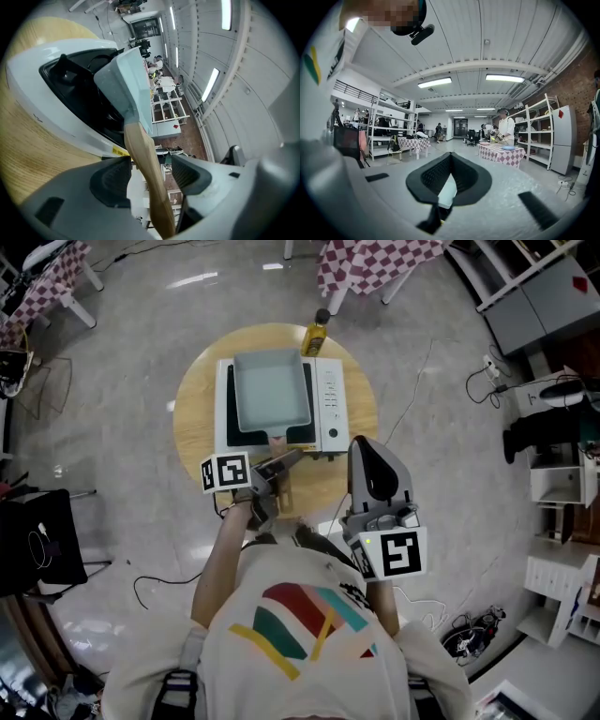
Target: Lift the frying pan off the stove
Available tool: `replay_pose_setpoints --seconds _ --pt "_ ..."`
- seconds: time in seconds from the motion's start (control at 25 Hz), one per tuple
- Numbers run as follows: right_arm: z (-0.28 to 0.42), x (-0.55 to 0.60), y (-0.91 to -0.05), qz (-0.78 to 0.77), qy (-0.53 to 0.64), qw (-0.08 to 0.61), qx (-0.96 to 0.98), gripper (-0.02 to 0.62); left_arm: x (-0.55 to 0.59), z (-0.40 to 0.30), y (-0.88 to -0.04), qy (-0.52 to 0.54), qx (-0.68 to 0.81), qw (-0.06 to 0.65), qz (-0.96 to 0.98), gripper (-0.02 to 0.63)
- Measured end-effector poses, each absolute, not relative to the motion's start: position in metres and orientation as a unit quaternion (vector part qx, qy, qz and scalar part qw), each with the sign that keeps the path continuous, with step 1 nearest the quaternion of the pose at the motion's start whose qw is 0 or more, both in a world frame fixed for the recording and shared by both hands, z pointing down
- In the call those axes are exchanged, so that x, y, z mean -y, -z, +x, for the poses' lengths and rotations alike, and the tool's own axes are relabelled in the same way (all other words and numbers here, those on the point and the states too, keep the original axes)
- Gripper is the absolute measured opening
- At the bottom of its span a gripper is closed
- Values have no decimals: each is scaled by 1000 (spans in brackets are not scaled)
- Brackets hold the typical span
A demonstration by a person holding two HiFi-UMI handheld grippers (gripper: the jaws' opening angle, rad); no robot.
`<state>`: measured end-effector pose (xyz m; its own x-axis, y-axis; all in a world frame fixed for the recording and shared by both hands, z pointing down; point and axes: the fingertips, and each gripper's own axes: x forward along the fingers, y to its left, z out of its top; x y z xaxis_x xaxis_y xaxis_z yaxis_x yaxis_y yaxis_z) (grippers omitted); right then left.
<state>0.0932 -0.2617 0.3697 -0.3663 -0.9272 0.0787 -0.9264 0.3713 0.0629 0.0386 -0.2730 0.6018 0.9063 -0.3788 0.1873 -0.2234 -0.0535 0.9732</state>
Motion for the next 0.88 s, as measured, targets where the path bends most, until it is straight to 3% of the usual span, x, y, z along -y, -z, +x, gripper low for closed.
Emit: replay_pose_setpoints --seconds 0.2,0.4,0.88 --pt "97 263 -373 566 0 55 822 -2 269 48 -602 52 165 676 717 223" --pt "100 260 -377 571 -1 59 819 -2 264 55 -602 33 139 678 721 84" --pt "98 260 -380 571 -2 67 818 -2 260 57 -596 65 91 728 677 25"
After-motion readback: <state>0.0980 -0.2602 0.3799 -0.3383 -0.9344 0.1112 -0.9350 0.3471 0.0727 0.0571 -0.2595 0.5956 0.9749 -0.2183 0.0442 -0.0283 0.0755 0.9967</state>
